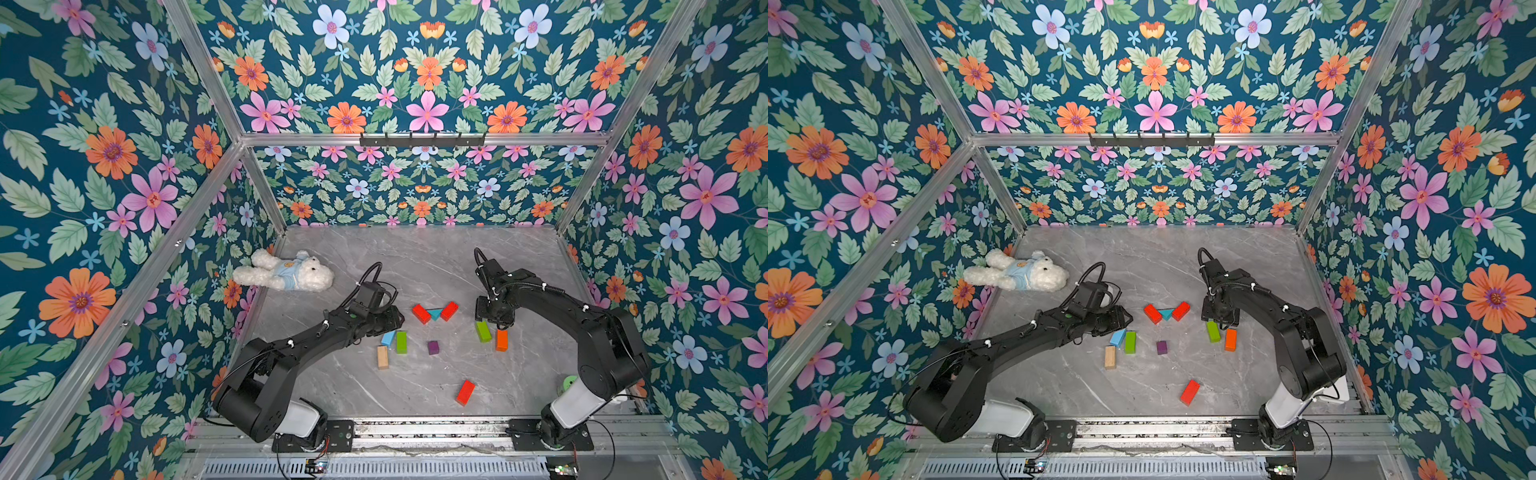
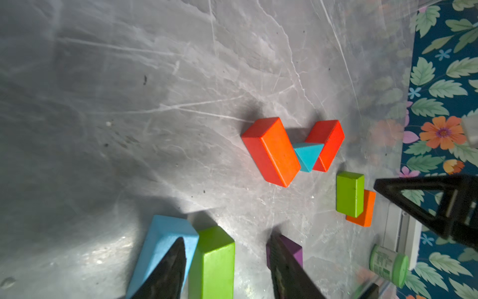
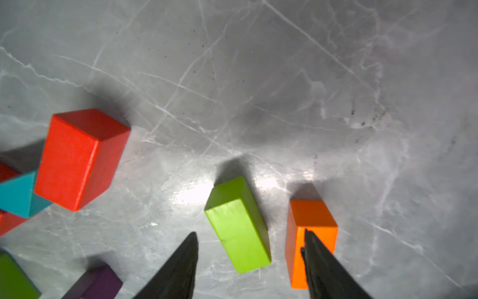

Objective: Assemble a heart with building blocks
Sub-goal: Assemble the building block at the center of the board.

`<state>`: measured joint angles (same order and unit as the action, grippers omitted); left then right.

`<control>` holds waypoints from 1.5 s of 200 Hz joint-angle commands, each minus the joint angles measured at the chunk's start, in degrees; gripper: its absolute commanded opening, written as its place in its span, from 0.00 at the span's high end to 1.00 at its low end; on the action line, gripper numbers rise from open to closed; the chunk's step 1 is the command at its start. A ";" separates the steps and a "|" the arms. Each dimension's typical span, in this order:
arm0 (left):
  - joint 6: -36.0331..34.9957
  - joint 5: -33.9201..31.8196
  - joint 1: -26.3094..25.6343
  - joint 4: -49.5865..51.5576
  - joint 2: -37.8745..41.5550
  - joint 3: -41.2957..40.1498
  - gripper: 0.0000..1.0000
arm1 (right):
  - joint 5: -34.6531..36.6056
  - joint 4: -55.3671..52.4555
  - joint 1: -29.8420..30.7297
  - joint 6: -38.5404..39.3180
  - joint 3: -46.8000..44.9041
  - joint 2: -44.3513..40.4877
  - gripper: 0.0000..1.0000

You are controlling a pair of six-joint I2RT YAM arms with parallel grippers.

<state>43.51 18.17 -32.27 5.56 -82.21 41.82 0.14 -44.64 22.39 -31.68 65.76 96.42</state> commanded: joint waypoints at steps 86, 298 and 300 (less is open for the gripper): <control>-0.30 0.59 0.46 -0.73 0.15 -0.86 0.51 | -0.89 -0.48 3.67 0.66 5.31 6.23 0.55; -2.54 -3.35 0.46 2.43 -0.28 -0.07 0.53 | 1.79 -1.32 4.94 -0.16 -0.96 4.48 0.54; -2.55 -3.37 0.46 2.44 -0.31 -0.03 0.53 | 1.79 -1.32 4.90 -0.14 -0.84 4.57 0.53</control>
<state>41.78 16.14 -31.88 7.40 -82.41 41.76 0.89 -45.15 27.29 -32.14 63.86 100.20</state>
